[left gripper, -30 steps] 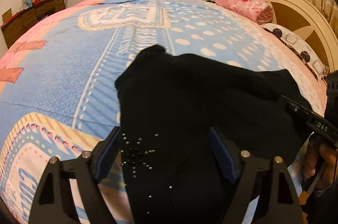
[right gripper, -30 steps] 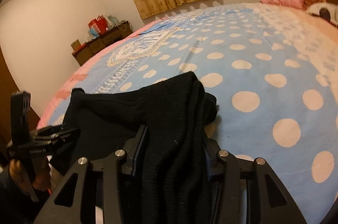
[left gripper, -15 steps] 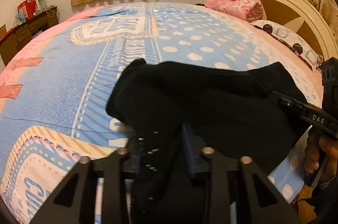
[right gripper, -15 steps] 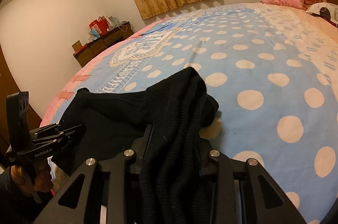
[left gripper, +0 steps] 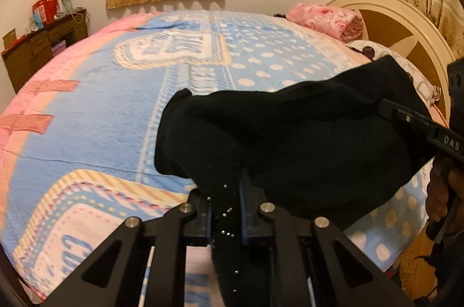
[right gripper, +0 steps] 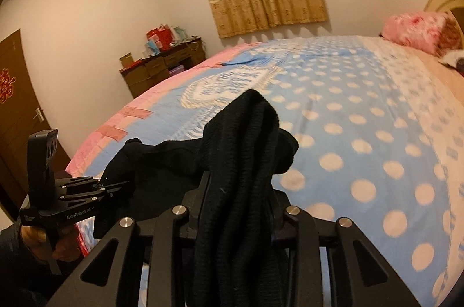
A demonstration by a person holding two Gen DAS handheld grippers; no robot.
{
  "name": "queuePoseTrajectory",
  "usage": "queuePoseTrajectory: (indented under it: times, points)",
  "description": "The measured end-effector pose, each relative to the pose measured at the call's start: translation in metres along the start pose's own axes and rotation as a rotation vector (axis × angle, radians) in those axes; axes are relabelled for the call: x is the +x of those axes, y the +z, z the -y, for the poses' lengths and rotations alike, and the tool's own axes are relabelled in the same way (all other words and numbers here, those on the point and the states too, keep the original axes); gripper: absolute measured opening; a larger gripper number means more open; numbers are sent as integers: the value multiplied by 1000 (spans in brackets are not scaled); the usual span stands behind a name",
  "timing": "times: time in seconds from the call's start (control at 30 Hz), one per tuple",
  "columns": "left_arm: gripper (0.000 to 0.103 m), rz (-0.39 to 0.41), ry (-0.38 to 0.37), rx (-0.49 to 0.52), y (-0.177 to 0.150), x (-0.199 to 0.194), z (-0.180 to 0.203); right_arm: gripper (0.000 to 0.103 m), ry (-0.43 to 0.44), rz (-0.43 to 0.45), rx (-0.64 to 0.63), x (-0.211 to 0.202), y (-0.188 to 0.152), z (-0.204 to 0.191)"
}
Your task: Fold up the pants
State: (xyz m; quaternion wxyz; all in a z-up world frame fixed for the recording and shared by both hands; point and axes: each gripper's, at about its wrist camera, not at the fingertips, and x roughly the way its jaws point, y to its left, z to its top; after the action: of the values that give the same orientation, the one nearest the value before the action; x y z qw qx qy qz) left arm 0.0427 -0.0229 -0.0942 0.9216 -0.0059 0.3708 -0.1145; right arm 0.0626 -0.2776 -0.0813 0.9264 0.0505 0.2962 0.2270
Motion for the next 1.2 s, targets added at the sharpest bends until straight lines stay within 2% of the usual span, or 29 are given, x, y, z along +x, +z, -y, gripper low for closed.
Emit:
queuePoseTrajectory:
  times: [0.13,0.3,0.47,0.67,0.83,1.0,1.2]
  points:
    - [14,38,25,-32,10,-18,-24,31,35,-8,-44,17,22,-17]
    - [14,86,111,-56,25,-36,-65,31,97,-19,-107,54,60,-48]
    - [14,122,198,-105,37,-43,-110,31,152,-33,-181,108,99,-89]
    - [14,146,302,-175,45,-40,-167,31,213,-57,-233,176,126,-135]
    - [14,139,359,-221,45,-28,-209,31,252,-92,-255,229,132,-160]
    - [14,83,392,-244,37,2,-240,31,253,-168,-259,291,129,-175]
    - [15,39,389,-278,30,30,-258,31,230,-246,-254,339,121,-173]
